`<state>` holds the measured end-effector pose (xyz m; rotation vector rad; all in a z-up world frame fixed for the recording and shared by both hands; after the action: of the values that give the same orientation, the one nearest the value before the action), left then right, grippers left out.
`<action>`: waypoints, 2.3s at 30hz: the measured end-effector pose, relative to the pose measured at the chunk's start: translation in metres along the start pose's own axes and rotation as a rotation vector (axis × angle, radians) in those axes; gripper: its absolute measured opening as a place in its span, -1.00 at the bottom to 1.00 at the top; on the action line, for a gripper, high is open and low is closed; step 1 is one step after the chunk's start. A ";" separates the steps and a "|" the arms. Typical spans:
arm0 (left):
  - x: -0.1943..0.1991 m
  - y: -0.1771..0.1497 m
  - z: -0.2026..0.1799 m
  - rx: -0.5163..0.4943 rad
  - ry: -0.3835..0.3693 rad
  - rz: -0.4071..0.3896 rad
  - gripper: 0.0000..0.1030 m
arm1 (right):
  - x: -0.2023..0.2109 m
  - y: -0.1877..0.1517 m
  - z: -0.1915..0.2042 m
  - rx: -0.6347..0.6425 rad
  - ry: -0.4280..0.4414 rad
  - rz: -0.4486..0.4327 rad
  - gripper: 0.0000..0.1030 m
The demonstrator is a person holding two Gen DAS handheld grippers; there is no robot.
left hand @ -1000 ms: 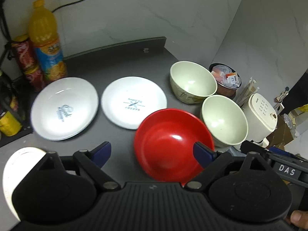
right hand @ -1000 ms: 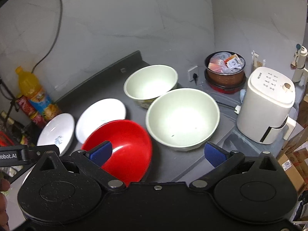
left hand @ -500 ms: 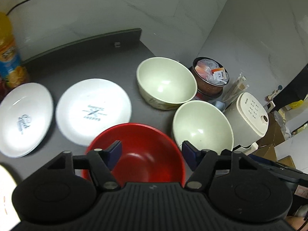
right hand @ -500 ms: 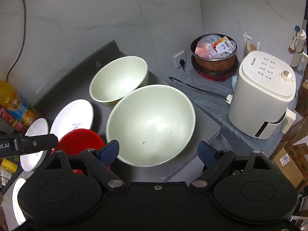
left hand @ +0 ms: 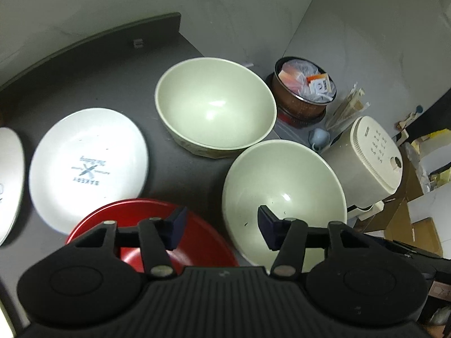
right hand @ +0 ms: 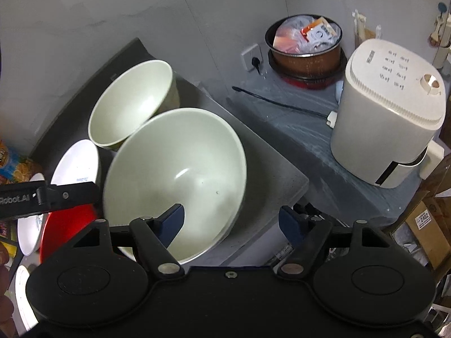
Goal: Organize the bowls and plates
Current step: 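Close both tools on the rim of the larger cream bowl, then lift the cream bowl with both tools and lower it into the red bowl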
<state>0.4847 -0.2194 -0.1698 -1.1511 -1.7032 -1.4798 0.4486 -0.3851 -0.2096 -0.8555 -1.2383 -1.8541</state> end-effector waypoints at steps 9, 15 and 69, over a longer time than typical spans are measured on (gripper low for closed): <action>-0.029 0.013 -0.007 0.008 0.035 0.026 -0.13 | -0.021 0.008 -0.005 0.005 0.049 0.055 0.26; -0.045 0.017 -0.005 0.023 0.048 0.053 -0.33 | -0.034 0.013 -0.002 0.022 0.070 0.082 0.11; 0.079 -0.008 0.074 0.161 -0.026 -0.129 -0.91 | 0.043 0.007 0.090 0.114 0.173 -0.119 -0.67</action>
<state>0.4499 -0.1294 -0.1192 -0.9958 -1.9079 -1.3795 0.4434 -0.3110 -0.1421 -0.5585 -1.2947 -1.8865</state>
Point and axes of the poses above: each gripper's, at about its wrist camera, not at the fingertips, and x roughly against the way its jaws point, z to its left, y to its top, the point moved 5 cm from there along -x, roughly the way its jaws point, and after that the axes turned 3 degrees about -z, right-handed, at the moved point
